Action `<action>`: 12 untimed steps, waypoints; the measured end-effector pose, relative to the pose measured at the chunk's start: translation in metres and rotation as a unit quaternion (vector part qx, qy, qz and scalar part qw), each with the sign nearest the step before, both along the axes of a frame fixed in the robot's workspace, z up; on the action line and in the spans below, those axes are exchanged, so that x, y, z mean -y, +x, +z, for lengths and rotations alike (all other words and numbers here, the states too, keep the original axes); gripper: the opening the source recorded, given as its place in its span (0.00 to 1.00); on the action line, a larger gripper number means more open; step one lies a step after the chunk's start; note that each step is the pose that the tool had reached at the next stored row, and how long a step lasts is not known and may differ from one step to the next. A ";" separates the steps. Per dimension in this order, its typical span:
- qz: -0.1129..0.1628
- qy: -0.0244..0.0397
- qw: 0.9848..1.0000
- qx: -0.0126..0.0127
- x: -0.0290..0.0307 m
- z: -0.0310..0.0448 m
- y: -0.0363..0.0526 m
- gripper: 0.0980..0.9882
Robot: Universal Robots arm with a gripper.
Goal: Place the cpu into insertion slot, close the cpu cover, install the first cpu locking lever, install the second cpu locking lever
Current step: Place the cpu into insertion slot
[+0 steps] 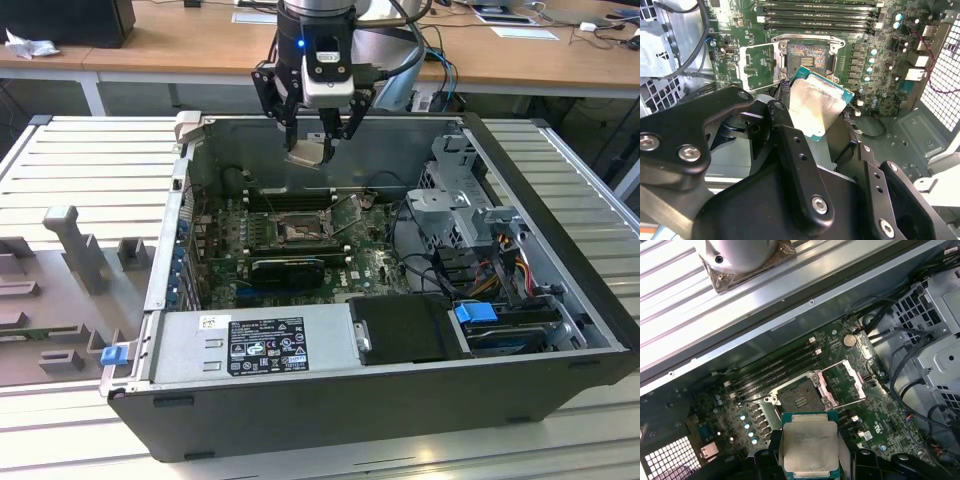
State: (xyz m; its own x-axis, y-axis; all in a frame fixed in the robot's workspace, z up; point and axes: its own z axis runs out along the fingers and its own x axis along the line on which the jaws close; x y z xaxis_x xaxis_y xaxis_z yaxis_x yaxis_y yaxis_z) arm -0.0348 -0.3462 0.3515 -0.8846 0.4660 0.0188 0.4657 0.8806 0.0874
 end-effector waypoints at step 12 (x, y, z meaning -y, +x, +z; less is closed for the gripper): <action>-0.025 0.000 1.000 0.000 0.0000 -0.0003 0.0000 0.48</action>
State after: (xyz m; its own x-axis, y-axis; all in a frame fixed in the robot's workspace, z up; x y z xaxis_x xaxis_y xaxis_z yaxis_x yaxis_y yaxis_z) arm -0.0348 -0.3462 0.3512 -0.8598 0.5103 0.0188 0.5099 0.8558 0.0874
